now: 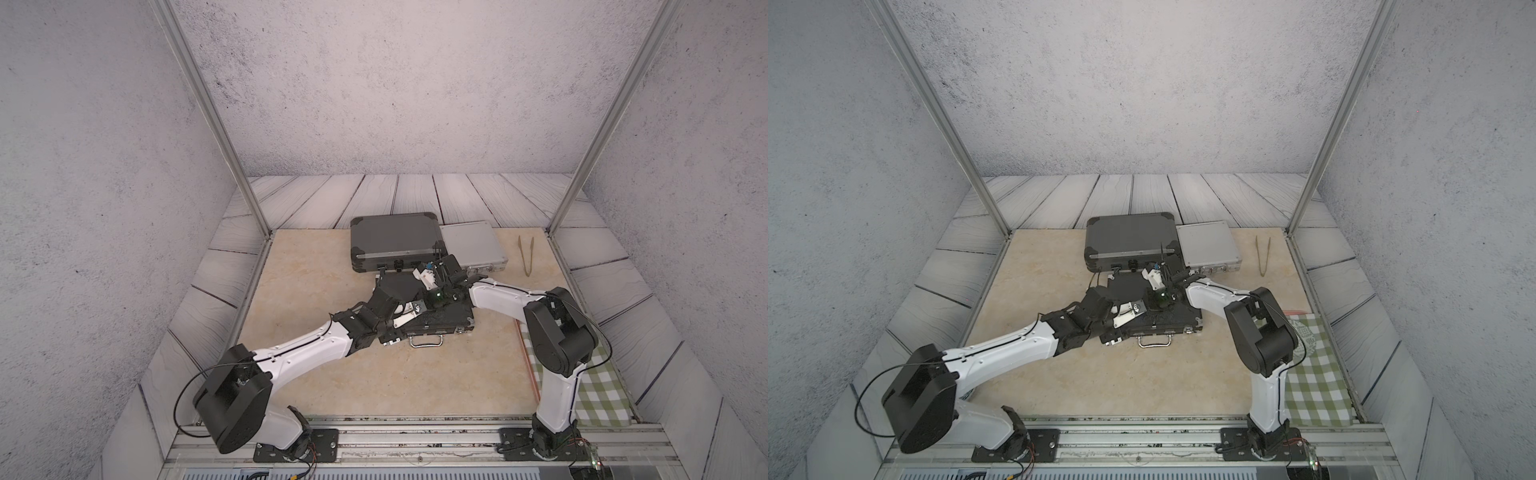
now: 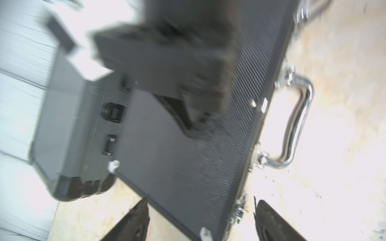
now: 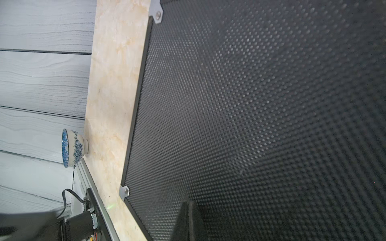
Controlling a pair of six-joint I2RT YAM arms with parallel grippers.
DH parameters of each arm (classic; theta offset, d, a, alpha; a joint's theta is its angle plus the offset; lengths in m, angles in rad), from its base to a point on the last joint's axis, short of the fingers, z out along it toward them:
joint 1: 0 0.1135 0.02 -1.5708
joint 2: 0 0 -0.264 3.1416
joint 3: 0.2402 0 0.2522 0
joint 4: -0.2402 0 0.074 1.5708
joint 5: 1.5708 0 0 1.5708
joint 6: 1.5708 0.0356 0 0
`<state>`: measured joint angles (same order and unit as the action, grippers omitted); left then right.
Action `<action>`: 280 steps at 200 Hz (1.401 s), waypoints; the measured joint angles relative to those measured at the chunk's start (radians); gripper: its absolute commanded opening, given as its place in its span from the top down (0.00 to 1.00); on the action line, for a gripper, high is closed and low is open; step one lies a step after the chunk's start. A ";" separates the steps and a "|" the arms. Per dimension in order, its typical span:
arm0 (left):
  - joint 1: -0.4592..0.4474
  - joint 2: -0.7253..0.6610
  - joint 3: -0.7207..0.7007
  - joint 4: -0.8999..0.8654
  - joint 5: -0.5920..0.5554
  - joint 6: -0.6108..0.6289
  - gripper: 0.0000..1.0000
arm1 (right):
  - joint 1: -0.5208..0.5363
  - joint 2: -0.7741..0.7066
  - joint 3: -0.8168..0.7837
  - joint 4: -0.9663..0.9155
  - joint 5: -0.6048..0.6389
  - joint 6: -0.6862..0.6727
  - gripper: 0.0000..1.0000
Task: Close the poker set cases
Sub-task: Fasten the fastener on the poker set case.
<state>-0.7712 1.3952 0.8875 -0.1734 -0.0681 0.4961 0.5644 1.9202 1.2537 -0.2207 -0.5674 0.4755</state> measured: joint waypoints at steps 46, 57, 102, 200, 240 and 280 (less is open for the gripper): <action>0.135 0.089 0.147 -0.069 0.067 -0.298 0.51 | 0.000 -0.008 -0.018 0.021 0.001 0.019 0.93; 0.159 0.129 0.190 -0.095 0.079 -0.373 0.54 | 0.000 -0.011 -0.024 0.028 0.002 0.024 0.93; 0.178 0.267 0.221 -0.155 0.117 -0.583 0.70 | 0.000 -0.042 -0.060 0.030 0.005 0.052 0.90; 0.175 0.275 0.140 -0.063 0.119 -0.822 0.84 | -0.080 -0.311 -0.209 -0.255 0.151 0.073 0.90; 0.175 0.266 0.124 -0.040 0.121 -0.864 0.85 | -0.094 -0.470 -0.275 -0.383 0.213 0.041 0.90; 0.166 0.270 0.139 -0.063 0.124 -0.878 0.85 | -0.093 -0.489 -0.321 -0.417 0.248 0.022 0.90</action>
<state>-0.6048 1.6650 1.0267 -0.2359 0.0563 -0.3817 0.4709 1.4307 0.9329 -0.6373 -0.3199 0.4973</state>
